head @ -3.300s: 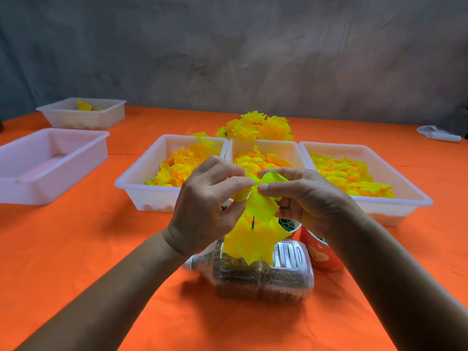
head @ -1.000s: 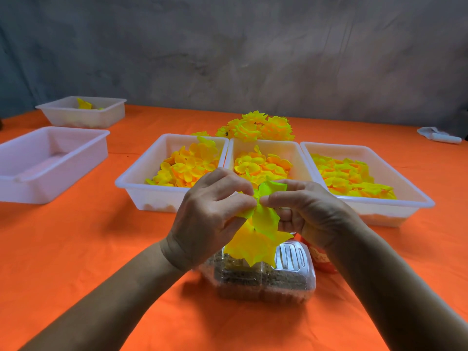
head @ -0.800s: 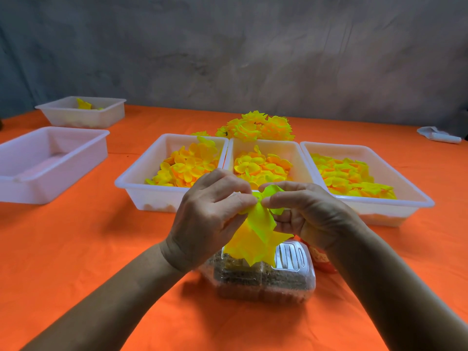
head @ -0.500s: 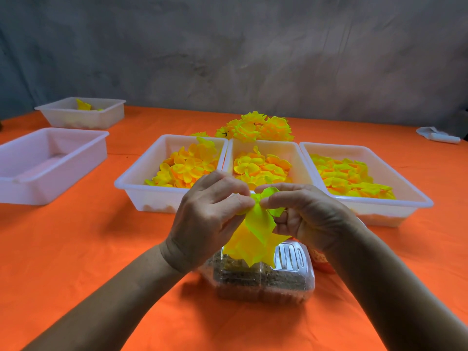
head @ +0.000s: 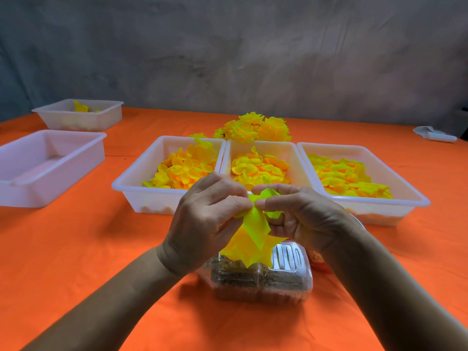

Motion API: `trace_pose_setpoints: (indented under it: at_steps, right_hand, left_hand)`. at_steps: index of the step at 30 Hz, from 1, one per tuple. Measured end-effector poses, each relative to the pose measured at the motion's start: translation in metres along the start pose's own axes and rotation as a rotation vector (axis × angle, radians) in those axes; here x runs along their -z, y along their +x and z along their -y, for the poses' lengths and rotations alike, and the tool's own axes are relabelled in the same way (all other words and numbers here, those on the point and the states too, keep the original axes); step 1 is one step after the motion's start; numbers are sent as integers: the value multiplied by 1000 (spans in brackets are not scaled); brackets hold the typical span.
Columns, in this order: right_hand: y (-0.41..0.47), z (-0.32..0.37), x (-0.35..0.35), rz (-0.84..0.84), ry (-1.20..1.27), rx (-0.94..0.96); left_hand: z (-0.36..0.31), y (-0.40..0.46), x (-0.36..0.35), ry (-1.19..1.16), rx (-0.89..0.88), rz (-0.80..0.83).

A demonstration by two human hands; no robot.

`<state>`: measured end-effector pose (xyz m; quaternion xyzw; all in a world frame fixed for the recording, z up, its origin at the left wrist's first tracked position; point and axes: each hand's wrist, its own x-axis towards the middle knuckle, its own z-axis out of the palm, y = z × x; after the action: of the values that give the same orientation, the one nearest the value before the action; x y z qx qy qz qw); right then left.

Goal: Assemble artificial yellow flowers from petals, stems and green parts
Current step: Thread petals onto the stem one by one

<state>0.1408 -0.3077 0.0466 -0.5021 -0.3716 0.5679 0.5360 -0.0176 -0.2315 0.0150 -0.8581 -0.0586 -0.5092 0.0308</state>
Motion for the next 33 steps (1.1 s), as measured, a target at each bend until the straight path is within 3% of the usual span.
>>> trace_pose_setpoints:
  at_steps: [15, 26, 33]
  right_hand:
    - [-2, 3, -1, -76, -21, -30]
    - [-4, 6, -5, -266, -342, 125]
    - [-3, 10, -3, -259, -452, 108]
  left_hand:
    - [2, -2, -4, 4, 1, 14]
    - [4, -6, 0, 18, 19, 48]
    - [3, -5, 1, 14, -4, 69]
